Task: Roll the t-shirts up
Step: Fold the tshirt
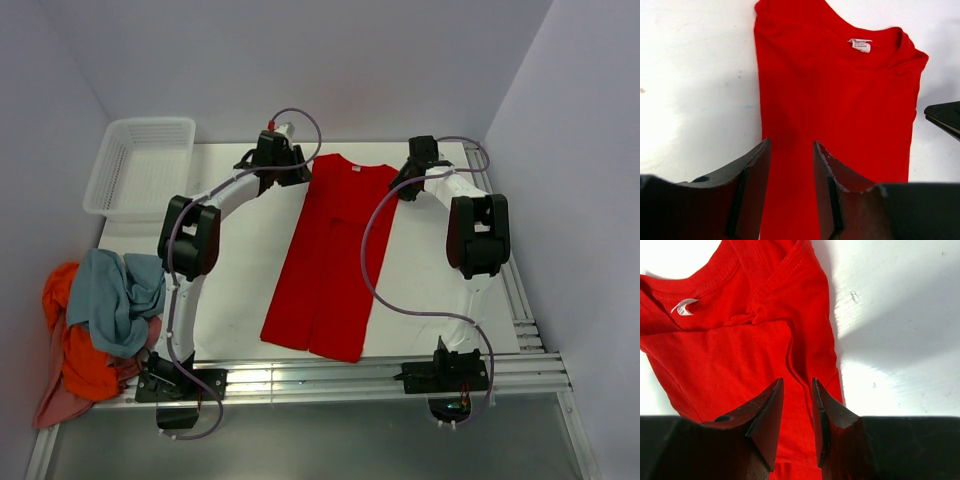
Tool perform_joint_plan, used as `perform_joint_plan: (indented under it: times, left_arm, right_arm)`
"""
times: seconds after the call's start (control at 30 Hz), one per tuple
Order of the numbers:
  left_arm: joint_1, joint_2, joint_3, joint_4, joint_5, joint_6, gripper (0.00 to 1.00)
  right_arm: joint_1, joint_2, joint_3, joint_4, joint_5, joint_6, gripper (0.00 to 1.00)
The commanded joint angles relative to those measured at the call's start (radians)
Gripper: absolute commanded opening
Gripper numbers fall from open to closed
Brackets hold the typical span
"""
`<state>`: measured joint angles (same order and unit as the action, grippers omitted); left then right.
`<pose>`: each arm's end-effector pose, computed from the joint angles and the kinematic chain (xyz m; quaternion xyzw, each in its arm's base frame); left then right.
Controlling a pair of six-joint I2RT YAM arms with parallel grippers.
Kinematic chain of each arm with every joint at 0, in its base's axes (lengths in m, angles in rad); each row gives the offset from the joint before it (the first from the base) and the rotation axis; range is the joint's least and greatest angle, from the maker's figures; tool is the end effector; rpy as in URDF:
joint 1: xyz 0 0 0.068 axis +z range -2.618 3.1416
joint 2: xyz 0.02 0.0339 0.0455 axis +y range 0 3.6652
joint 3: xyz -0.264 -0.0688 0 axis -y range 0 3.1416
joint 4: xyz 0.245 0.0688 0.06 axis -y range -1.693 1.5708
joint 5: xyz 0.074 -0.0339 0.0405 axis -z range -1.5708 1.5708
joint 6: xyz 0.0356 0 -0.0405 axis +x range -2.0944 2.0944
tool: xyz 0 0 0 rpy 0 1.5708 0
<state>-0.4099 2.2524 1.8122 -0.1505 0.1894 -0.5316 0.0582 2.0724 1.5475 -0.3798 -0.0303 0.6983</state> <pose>0.4780 -0.2150 0.2077 -0.0090 0.8794 -0.2869 0.3798 0.4559 0.0276 0.1880 0.2926 0.8985 0.1340 0.2985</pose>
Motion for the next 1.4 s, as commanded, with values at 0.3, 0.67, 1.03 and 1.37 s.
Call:
perform_joint_plan:
  times: [0.3,0.67,1.03,1.37]
  left_arm:
    - [0.028,0.261,0.317,0.083,0.114,-0.001,0.43]
    - [0.071,0.443,0.495,0.193,0.203,-0.157,0.45]
    - [0.072,0.440,0.467,0.091,0.165,-0.205,0.34]
    - [0.065,0.429,0.452,0.003,0.122,-0.189,0.11]
  right_arm:
    - [0.017,0.000,0.028,-0.002,0.004,0.013,0.34]
    - [0.041,0.067,0.052,-0.025,0.009,0.061,0.26]
    - [0.072,0.210,0.264,-0.180,0.079,0.104,0.14]
    - [0.074,0.196,0.263,-0.160,0.087,0.096,0.13]
